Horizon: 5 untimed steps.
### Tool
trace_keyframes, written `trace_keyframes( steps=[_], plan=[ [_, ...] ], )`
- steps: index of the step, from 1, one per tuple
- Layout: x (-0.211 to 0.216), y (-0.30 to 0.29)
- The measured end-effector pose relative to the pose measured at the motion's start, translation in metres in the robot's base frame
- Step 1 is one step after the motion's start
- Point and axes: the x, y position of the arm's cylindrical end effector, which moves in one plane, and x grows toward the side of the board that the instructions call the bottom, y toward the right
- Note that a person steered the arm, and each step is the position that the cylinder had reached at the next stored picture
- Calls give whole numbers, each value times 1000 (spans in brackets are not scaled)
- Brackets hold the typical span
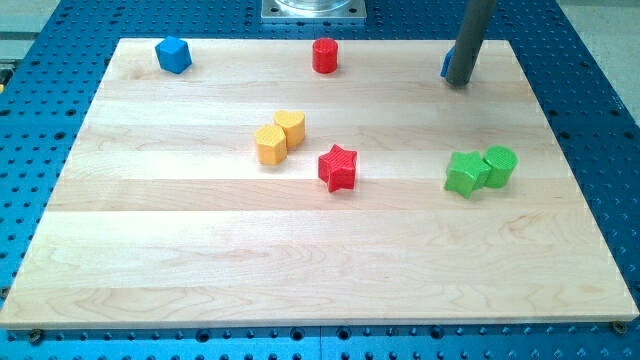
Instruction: Slide the blue triangle to parallel right of red circle
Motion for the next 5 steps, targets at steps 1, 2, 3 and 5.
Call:
trace_keyframes(
  steps=[1, 2, 3, 5],
  plan=[
    [-15, 12],
    [-17, 13],
    [-17, 17],
    [-12, 29]
  ],
)
